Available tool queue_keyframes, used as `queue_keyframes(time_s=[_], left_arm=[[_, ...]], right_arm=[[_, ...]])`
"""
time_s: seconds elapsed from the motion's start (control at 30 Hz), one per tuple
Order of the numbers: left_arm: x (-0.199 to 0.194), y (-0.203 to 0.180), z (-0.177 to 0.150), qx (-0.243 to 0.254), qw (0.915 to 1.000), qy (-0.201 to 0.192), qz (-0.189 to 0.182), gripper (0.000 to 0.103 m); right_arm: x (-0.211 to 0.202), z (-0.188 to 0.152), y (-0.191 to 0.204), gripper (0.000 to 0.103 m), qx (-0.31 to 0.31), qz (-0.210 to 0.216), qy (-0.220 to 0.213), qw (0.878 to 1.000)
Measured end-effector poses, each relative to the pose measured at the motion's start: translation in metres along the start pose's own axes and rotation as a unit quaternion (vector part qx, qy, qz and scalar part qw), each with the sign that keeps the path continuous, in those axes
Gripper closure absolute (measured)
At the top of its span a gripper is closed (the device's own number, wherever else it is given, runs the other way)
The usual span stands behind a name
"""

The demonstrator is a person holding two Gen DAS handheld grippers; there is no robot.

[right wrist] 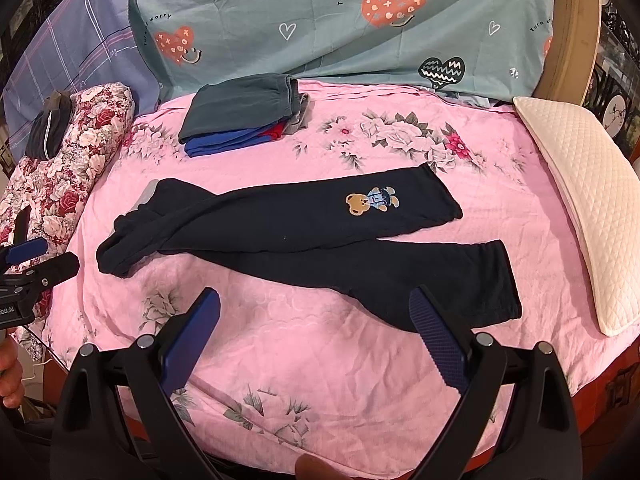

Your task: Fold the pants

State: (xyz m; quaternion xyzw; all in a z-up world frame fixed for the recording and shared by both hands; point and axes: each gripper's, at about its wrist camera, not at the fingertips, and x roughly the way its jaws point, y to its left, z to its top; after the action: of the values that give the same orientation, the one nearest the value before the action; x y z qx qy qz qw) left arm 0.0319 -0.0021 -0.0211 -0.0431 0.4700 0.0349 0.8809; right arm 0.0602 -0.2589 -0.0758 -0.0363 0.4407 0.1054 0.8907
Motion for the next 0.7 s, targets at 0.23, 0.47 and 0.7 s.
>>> queue_keyframes(time_s=[0.23, 0.47, 0.7], left_arm=[[0.0005, -0.0005, 0.0001, 0.0, 1.0, 0.001, 0.0, 0.002], [0.0063, -0.0022, 0.0027, 0.0, 1.0, 0.004, 0.001, 0.002], [0.0075, -0.0024, 0.0032, 0.001, 1.0, 0.005, 0.001, 0.002]], right_arm=[[0.0014, 0.0001, 0.0013, 0.008, -0.002, -0.001, 0.001, 1.0], [0.0056, 0.0028, 0.0016, 0.008, -0.003, 0.0, 0.004, 1.0], [0.0065, 0.0031, 0.0027, 0.008, -0.005, 0.0, 0.004, 1.0]])
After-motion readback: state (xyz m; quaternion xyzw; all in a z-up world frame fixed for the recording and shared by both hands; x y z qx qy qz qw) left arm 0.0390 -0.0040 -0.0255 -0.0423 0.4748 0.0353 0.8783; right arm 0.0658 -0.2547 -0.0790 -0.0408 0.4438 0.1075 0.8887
